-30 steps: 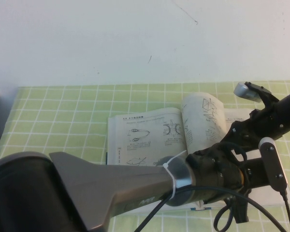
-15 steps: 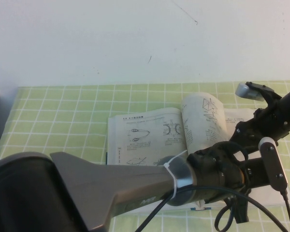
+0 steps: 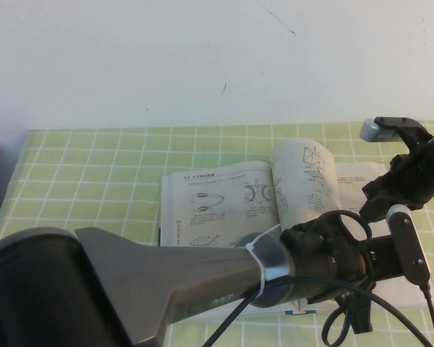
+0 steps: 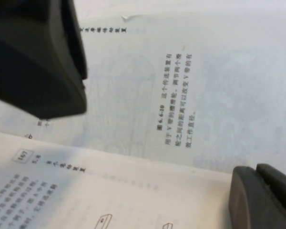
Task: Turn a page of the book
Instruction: Open the closed book
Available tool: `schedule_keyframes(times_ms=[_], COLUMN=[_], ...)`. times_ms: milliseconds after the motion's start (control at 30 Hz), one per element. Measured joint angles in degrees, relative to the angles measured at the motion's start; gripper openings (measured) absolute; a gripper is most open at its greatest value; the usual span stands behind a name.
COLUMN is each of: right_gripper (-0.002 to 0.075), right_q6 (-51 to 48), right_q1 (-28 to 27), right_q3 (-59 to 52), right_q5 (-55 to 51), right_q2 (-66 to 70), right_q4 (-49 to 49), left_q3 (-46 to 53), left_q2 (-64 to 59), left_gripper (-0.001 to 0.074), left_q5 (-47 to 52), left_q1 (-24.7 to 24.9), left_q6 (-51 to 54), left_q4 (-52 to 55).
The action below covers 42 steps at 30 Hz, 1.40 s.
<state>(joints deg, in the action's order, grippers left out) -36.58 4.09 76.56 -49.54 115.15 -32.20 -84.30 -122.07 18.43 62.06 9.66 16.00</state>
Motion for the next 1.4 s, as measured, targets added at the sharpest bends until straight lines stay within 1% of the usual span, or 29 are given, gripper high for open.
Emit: schedule_keyframes(times_ms=[33,100,233,367,533,733,900,1033,1133,1233,1400], right_gripper=[0.0087,0.0039,0.0006,-0.0001,-0.0002,-0.0002,-0.0002,-0.0002,-0.0002,-0.0002,-0.0002], right_q6=[0.0,0.1,0.2,0.2,-0.1,-0.1,-0.1,-0.1,-0.1,-0.2,-0.3], right_q1=[0.0,0.0,0.0,0.0,0.0,0.0,0.0,0.0,0.0,0.0,0.0], right_q3=[0.0,0.0,0.0,0.1,0.6,1.0,1.0,1.0,1.0,1.0,1.0], right_q5=[1.0,3.0,7.3,8.9,8.4,8.1,8.0,7.9,7.9,7.8,7.7], right_q2=[0.0,0.0,0.3,2.4,4.7,5.1,5.1,5.1,5.1,5.2,5.2], right_q4=[0.1,0.1,-0.1,-0.9,-3.1,-3.4,-3.5,-3.5,-3.7,-4.0,-4.7], left_q3=[0.0,0.0,0.0,0.0,0.0,0.0,-0.7,-2.3,-3.0,-3.0,-3.4], left_q2=[0.0,0.0,-0.1,-0.1,-0.1,-0.1,-0.1,-0.1,-0.1,-0.1,-0.1], left_gripper=[-0.0003,-0.0003,-0.0003,-0.0003,-0.0003,-0.0004,-0.0003,-0.0003,-0.0003,-0.0003,-0.0003], left_q5=[0.0,0.1,0.1,0.1,0.2,0.5,2.5,7.5,10.9,13.1,17.2], left_q1=[0.0,0.0,0.0,0.0,0.0,0.0,0.1,0.5,0.6,0.6,0.6], left_q6=[0.0,0.0,0.0,0.0,0.0,-0.4,-7.1,-14.9,-18.8,-21.4,-22.8], left_q4=[0.0,0.0,0.0,-0.1,-0.1,-0.1,3.9,9.3,11.7,13.9,15.6])
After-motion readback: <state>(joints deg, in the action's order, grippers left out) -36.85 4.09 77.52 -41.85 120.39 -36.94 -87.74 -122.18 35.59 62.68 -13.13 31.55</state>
